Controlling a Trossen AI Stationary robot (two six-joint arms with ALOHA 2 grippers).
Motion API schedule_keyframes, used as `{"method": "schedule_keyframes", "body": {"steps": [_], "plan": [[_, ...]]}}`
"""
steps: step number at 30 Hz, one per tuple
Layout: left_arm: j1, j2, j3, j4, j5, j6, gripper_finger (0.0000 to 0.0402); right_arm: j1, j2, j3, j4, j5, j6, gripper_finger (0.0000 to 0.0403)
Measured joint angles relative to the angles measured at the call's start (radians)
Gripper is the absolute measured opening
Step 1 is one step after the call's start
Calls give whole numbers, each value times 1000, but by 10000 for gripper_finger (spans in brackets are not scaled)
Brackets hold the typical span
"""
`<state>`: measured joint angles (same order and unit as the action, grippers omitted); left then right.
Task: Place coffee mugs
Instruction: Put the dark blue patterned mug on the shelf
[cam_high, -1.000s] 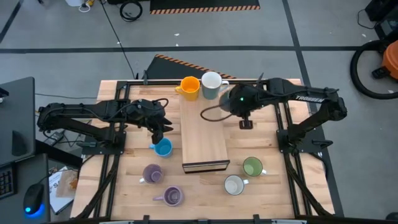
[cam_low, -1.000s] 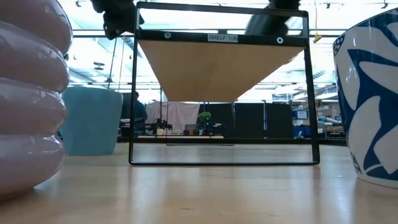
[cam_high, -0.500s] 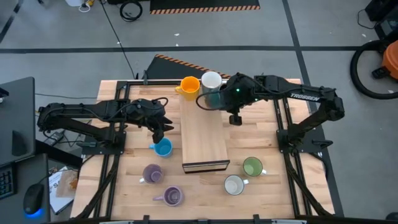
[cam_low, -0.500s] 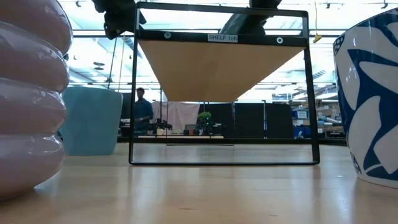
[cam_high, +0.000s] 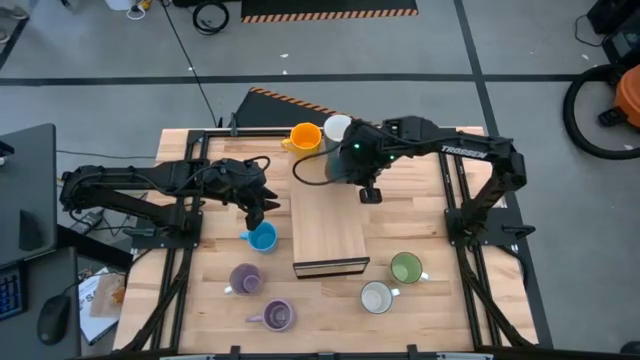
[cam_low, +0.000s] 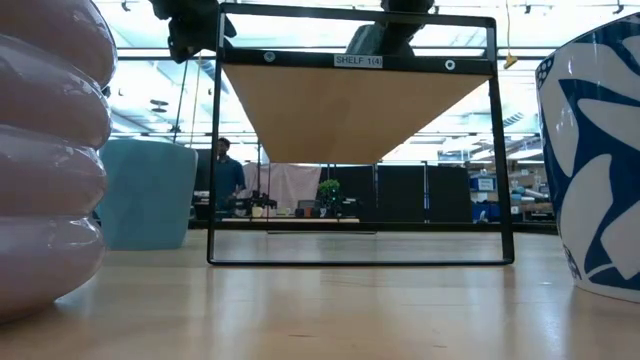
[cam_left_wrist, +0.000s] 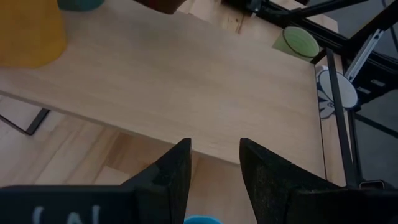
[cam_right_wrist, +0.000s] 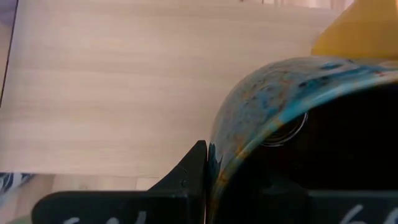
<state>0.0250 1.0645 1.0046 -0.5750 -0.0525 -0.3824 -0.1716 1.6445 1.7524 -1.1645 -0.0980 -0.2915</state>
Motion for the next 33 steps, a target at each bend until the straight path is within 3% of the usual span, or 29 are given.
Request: {"method": "schedule_keyframes", "body": {"steps": [13, 33], "plan": [[0, 0, 0, 1, 0, -1, 141, 8, 165, 160, -190, 54, -79, 49], [0, 0, 0, 2, 0, -7, 141, 8, 169, 166, -191, 116, -131, 74]]}}
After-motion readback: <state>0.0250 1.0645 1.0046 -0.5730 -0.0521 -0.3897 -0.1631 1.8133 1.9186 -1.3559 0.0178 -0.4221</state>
